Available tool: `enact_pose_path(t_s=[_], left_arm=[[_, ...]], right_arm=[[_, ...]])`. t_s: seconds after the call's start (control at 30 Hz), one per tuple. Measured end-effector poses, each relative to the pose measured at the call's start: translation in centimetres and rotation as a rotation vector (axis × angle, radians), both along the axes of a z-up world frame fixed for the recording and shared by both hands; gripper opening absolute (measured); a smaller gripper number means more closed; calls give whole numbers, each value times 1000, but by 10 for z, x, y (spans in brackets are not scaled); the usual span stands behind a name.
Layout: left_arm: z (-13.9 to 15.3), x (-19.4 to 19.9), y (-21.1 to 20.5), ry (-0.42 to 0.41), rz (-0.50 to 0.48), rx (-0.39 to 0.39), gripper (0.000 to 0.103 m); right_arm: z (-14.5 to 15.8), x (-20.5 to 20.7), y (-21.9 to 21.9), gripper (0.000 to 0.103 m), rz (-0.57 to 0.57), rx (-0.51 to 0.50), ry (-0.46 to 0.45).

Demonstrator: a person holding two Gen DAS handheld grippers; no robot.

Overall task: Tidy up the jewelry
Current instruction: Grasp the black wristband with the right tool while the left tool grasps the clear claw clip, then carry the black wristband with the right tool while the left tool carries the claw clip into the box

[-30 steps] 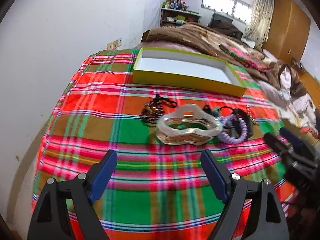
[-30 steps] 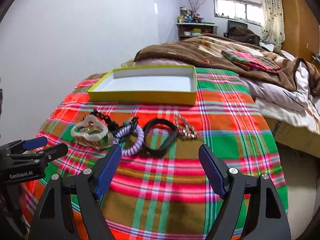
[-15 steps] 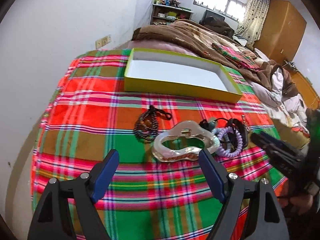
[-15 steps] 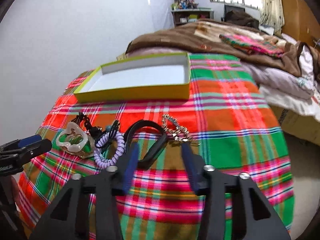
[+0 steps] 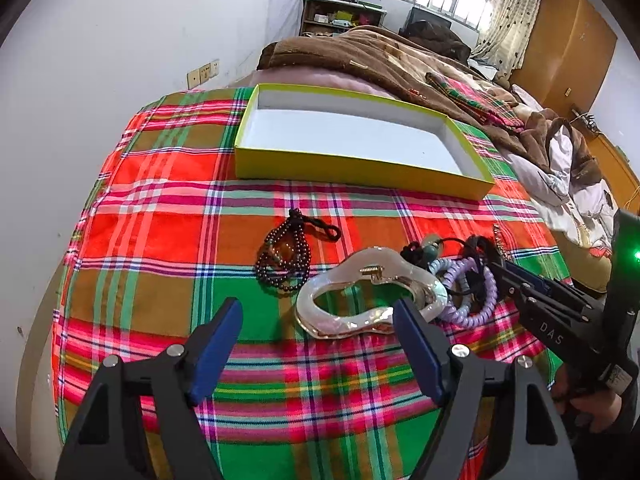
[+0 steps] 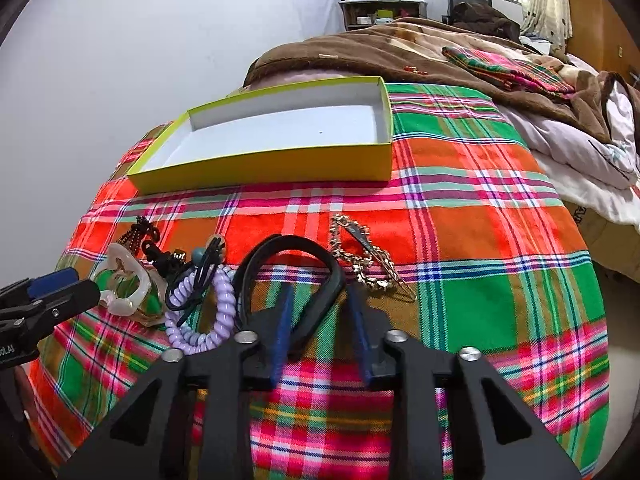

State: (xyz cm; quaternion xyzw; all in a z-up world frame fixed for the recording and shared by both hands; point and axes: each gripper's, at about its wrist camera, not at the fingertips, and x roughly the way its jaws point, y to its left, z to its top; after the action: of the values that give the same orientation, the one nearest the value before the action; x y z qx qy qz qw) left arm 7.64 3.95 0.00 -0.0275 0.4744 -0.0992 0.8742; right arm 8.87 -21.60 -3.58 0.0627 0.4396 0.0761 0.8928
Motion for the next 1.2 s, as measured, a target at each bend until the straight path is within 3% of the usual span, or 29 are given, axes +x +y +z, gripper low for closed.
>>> enact_pose_path(t_s=[0.13,0.53,0.6,0.83,0.93,1.1,1.2], left_arm=[[-3,6,1,4,2,13,79],[-7,16,-9,29,-25,88,67],[-7,15,-13,34,-36,87,60],[-9,3,-25,62,-120,58,58],[-16,3,-31,78,-133,81,56],[-14,-1,-34,55,-126,91,41],[-13,-5,-36,48,-131,107,40]], right_arm=[[1,-1,-1,13,-2,-19,-7],[5,-12,-18,13,-15,-35,-29],[6,-14,-20,13,-17,-29,-32],[7,-17,-25,13,-18,-15,-36],[7,-18,-26,13,-18,-9,-36],[9,-20,-28,13,-18,-1,-43],[10,-23,-28,13,-13,4,-51]])
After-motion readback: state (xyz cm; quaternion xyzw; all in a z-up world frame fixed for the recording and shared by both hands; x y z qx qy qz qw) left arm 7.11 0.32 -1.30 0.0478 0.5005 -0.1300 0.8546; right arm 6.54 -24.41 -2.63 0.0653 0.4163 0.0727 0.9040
